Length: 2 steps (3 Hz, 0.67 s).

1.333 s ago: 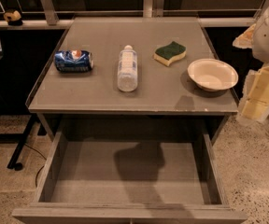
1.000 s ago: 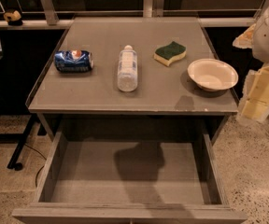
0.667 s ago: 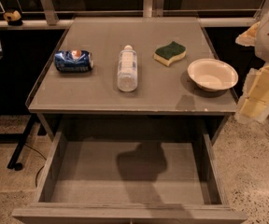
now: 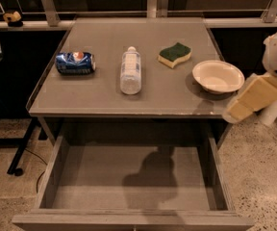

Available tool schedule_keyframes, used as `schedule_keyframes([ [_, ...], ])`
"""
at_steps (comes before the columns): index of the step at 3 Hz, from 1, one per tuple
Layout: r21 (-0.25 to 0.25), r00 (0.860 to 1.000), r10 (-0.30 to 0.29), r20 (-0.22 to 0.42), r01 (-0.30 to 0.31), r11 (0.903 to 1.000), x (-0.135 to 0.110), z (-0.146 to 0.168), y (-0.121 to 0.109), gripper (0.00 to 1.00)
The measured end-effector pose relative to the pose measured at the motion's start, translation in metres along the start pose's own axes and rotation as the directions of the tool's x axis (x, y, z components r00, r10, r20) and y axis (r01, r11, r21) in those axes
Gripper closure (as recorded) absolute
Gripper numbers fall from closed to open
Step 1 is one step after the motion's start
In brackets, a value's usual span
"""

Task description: Place blue plastic bottle into top drawer

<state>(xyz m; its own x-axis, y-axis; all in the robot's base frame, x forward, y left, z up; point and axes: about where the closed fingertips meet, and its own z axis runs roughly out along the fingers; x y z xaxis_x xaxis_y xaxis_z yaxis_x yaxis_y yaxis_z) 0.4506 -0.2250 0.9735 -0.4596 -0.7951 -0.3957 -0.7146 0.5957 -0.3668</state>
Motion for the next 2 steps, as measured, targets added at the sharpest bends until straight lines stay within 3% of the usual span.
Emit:
schedule_keyframes([
  [1,0.119,0.985,0.160,0.070,-0.168,0.9786,-0.006,0.013,-0.035,0.00],
  [2,0.151,0.938,0.326,0.118,-0.341,0.9279,-0.001,0.026,-0.057,0.00],
])
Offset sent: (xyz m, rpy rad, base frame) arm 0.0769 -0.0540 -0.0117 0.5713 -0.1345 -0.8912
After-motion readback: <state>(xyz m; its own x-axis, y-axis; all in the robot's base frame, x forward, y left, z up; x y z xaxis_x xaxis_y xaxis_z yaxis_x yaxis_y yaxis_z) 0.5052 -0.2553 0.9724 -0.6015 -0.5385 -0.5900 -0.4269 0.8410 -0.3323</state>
